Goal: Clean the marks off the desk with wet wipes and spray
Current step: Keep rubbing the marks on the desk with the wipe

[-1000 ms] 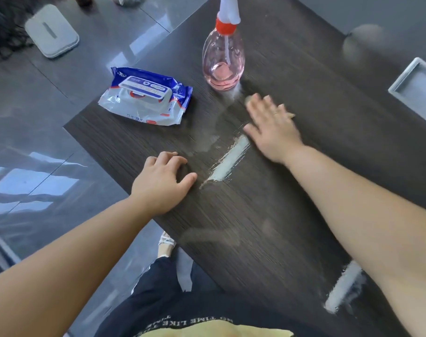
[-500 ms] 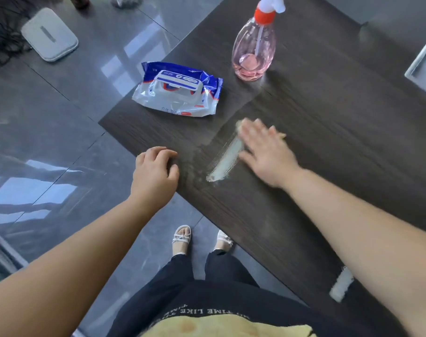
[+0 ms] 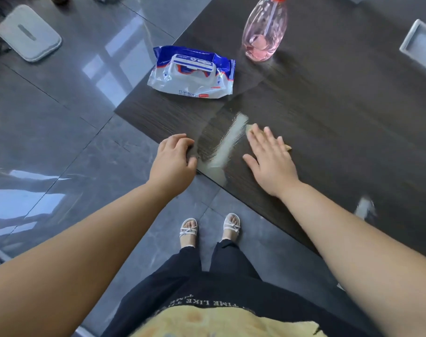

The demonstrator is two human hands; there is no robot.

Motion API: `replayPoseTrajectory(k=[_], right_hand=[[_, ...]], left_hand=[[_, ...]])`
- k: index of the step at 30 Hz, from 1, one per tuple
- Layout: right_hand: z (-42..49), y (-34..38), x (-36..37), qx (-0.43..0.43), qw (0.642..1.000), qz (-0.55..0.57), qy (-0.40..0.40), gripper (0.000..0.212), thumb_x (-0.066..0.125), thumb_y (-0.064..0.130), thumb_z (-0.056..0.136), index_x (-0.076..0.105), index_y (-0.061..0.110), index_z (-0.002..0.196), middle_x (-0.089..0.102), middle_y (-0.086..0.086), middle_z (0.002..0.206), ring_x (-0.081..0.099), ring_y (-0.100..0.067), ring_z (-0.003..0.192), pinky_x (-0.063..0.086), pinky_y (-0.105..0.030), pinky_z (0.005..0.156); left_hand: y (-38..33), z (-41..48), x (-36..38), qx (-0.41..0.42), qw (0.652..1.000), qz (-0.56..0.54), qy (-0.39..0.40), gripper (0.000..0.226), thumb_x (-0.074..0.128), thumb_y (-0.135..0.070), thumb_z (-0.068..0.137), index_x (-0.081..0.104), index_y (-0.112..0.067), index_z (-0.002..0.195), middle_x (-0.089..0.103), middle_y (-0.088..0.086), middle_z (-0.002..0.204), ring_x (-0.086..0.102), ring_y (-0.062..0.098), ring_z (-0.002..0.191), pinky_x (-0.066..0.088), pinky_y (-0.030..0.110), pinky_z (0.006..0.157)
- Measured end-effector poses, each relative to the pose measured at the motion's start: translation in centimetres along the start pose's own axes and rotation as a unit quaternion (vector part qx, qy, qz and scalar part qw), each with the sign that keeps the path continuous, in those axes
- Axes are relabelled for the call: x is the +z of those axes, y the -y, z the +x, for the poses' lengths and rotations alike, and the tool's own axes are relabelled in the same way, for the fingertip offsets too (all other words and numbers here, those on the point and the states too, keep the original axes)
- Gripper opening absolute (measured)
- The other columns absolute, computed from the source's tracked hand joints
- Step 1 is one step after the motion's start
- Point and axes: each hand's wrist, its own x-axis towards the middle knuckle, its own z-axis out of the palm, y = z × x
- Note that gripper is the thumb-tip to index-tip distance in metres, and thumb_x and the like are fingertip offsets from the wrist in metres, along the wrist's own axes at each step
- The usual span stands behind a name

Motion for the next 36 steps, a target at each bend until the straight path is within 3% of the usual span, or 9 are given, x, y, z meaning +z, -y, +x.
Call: replayPoseTrajectory(k=[3,6,9,17,21,24,27,33,36], right_hand=[[0.7,4.4,0.7,0.088,0.995,0.024,-0.033,0.066,0.019,0.05,0.098,0.004,0.014,0.151,-0.004,-0.004,0.159,-0.004,-0.024,0.146,-0.005,-0.042,0.116],[-1.6,8.9,2.8,0.0,1.0,-0.011,-0.007,0.075,-0.002,0.053,0.088,0.004,0.013,0.151,0.002,-0.003,0.159,0.003,-0.026,0.146,0.001,-0.042,0.117],[-5.8,7.8,4.6,-0.026,0.999,-0.041,-0.008,0.068,0.013,0.052,0.094,0.019,0.011,0.148,0.024,-0.004,0.155,0.025,-0.027,0.142,0.016,-0.043,0.115],[-12.8,1.1,4.9,0.317,0.946,0.05,-0.041,0.07,0.017,0.052,0.095,0.003,0.011,0.151,-0.004,-0.004,0.159,-0.003,-0.025,0.146,0.002,-0.045,0.118],[-8.5,7.6,4.6,0.193,0.979,0.049,-0.04,0.078,-0.002,0.05,0.083,0.005,0.011,0.15,0.004,-0.006,0.159,0.002,-0.026,0.146,0.0,-0.043,0.116],[-10.1,6.8,4.9,0.102,0.994,0.027,-0.031,0.069,0.015,0.048,0.091,0.033,0.009,0.144,0.035,-0.005,0.15,0.031,-0.026,0.139,0.025,-0.044,0.113],[-15.4,-0.4,6.0,0.148,0.987,0.033,-0.045,0.066,0.008,0.053,0.096,0.016,0.014,0.149,0.009,0.001,0.157,0.009,-0.02,0.144,0.008,-0.04,0.118],[-19.6,-10.0,4.5,0.556,0.812,0.165,-0.065,0.062,0.02,0.042,0.101,-0.001,0.012,0.151,-0.007,-0.005,0.159,-0.006,-0.025,0.146,-0.003,-0.045,0.118],[-16.3,-5.5,4.6,0.393,0.906,0.145,-0.059,0.067,0.011,0.05,0.096,-0.002,0.013,0.151,-0.011,-0.004,0.158,-0.01,-0.024,0.146,-0.006,-0.043,0.117]], left_hand=[[-0.4,-0.4,0.5,0.002,1.0,-0.002,-0.014,0.034,0.045,-0.018,0.092,0.052,-0.012,0.125,0.041,0.006,0.137,0.026,0.023,0.131,0.023,0.029,0.108],[-1.0,-1.0,1.1,0.013,1.0,-0.006,-0.015,0.031,0.046,-0.017,0.09,0.056,-0.012,0.119,0.045,0.006,0.129,0.03,0.025,0.125,0.025,0.027,0.103],[-1.4,-1.4,1.7,0.03,0.999,-0.01,-0.008,0.03,0.046,-0.017,0.089,0.057,-0.013,0.117,0.046,0.005,0.128,0.03,0.026,0.123,0.026,0.027,0.101],[-4.0,-2.4,3.9,0.113,0.992,0.014,0.045,0.031,0.045,-0.016,0.089,0.056,-0.016,0.118,0.045,0.004,0.13,0.028,0.027,0.125,0.027,0.031,0.101],[-5.6,-3.0,4.8,0.137,0.989,0.025,0.058,0.03,0.045,-0.018,0.09,0.057,-0.017,0.117,0.045,0.002,0.129,0.028,0.025,0.125,0.029,0.031,0.1],[-6.6,-3.4,5.3,0.142,0.987,0.031,0.064,0.03,0.045,-0.02,0.091,0.056,-0.018,0.118,0.045,0.002,0.129,0.029,0.025,0.125,0.03,0.031,0.099],[-7.9,-4.0,6.4,0.159,0.983,0.047,0.079,0.03,0.046,-0.017,0.089,0.057,-0.017,0.117,0.046,0.004,0.129,0.03,0.028,0.123,0.03,0.032,0.099],[-12.3,-5.8,9.8,0.208,0.967,0.079,0.127,0.033,0.045,-0.019,0.091,0.054,-0.017,0.122,0.044,0.004,0.133,0.029,0.027,0.125,0.028,0.031,0.101],[-13.9,-6.4,11.3,0.223,0.959,0.102,0.139,0.041,0.046,-0.02,0.09,0.046,-0.018,0.131,0.04,0.004,0.138,0.027,0.026,0.128,0.029,0.034,0.103]])
